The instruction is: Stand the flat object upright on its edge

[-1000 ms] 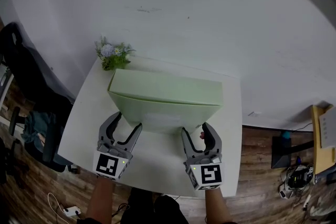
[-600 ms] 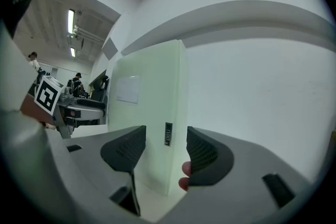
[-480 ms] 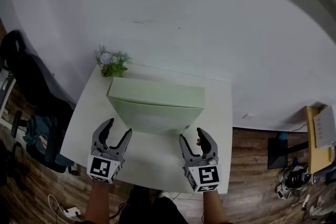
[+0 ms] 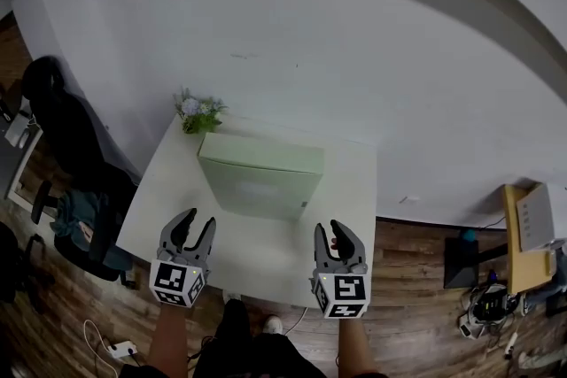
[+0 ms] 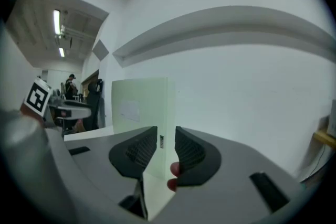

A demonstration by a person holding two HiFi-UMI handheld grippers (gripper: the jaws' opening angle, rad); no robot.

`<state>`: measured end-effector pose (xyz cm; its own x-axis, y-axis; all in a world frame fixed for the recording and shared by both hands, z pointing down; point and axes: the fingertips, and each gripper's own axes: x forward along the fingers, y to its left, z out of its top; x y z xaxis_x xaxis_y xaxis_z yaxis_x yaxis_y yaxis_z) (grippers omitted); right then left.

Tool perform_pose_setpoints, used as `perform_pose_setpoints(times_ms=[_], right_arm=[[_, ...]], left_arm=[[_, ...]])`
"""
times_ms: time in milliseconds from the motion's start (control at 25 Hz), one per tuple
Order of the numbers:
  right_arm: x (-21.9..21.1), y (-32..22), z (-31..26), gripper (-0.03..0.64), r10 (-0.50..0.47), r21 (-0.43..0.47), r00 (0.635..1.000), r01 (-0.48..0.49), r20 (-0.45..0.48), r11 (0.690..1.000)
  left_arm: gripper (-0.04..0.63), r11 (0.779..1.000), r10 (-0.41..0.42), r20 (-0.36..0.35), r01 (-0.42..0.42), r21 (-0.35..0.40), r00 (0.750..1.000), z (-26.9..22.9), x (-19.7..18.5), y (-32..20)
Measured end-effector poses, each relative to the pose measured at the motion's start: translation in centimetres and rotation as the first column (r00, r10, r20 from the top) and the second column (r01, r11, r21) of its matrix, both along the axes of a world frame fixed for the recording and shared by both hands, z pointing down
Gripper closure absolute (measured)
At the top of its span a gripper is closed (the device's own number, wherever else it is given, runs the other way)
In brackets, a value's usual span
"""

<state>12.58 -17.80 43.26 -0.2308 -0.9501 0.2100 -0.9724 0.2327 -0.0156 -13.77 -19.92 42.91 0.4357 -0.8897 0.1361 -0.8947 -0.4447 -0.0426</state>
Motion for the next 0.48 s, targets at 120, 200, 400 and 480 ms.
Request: perform_pose_setpoints(times_ms=[120, 200, 400, 480], right_arm=[[0.4, 0.6, -1.1, 0.521, 0.019, -0.003, 1.0, -0.019, -0.002, 1.0], [0.5, 1.2, -1.9, 0.535, 0.025, 0.002, 0.999, -0.025, -0.021, 1.0], [0.4, 2.1, -2.6, 0.553, 0.016, -0.006, 1.0, -0.016, 0.016, 1.0], [0.4, 2.3, -2.8, 0.564, 0.016, -0.002, 1.0, -0.016, -0.003, 1.0]], left_arm=[[0.437, 1.0, -0.012, -0.009, 0.012, 0.008, 1.0, -1.4, -0.1, 1.0], [0.459, 1.0, -0.013, 0.006, 0.013, 0.015, 1.0, -2.0, 0.0, 1.6], [0.486, 0.999, -0.02, 0.007, 0.02, 0.037, 1.0, -3.9, -0.2, 2.5], [0.508, 0.998, -0.032, 0.007, 0.031, 0.047, 0.999, -4.6, -0.4, 2.9]])
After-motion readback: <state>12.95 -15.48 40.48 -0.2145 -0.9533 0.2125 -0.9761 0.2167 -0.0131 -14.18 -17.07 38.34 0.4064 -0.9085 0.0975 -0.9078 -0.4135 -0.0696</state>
